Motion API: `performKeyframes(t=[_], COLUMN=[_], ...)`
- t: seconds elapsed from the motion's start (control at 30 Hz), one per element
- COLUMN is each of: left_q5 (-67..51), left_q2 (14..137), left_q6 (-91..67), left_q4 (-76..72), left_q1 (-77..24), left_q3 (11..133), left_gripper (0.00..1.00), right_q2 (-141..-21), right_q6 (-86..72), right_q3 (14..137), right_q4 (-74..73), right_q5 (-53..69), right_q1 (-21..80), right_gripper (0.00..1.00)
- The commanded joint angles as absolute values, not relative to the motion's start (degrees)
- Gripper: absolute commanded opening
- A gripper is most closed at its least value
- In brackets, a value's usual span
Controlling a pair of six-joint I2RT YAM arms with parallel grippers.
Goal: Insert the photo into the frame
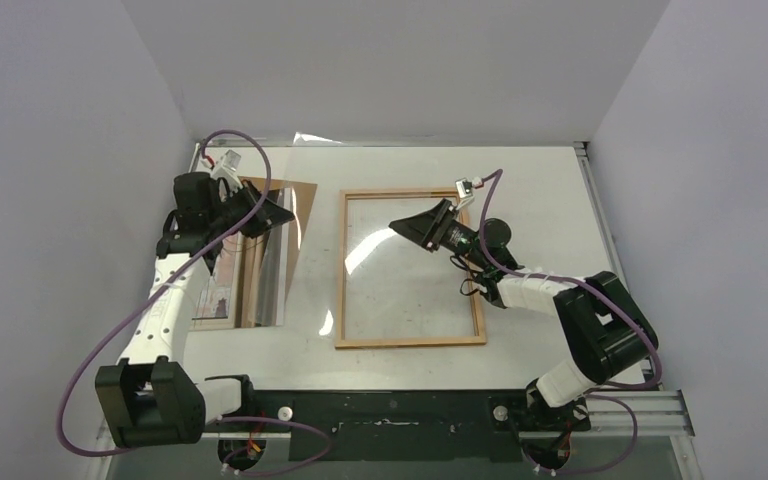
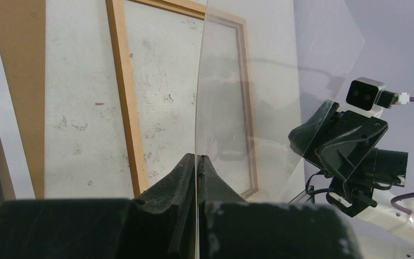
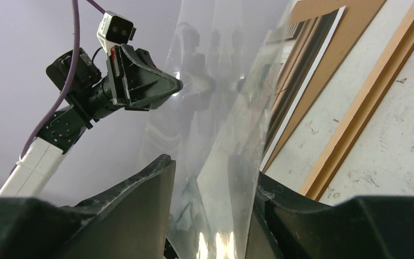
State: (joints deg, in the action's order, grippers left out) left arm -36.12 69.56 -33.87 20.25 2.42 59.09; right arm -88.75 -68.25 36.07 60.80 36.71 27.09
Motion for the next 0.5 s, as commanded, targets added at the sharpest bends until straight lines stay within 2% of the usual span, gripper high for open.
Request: performKeyframes(t=[0.0, 0.03, 0.07, 0.47], left_q5=[-31.9, -31.9, -31.9, -31.3], left_q2=[69.2, 69.4, 69.5, 68.8], left_q6=[-38.8, -39.3, -39.8, -44.7], left_q4=[13.5, 12.9, 12.3, 8.3], left_q1=[3.7, 3.7, 3.6, 5.8], left_q3=[58.0, 57.8, 57.8, 56.1], left_gripper=[0.0, 0.0, 0.0, 0.0], right_q2=[-89.1, -89.3, -89.4, -90.9], right_q6=[-68.7, -69.1, -69.2, -73.2], right_q3=[36.6, 36.4, 36.1, 34.3], right_q4=[61.6, 62.0, 62.7, 67.3], right_q5=[37.7, 37.8, 37.8, 34.3], right_q1=[27.5, 27.6, 27.7, 30.3], right_gripper=[0.46, 0.55, 0.58, 0.61])
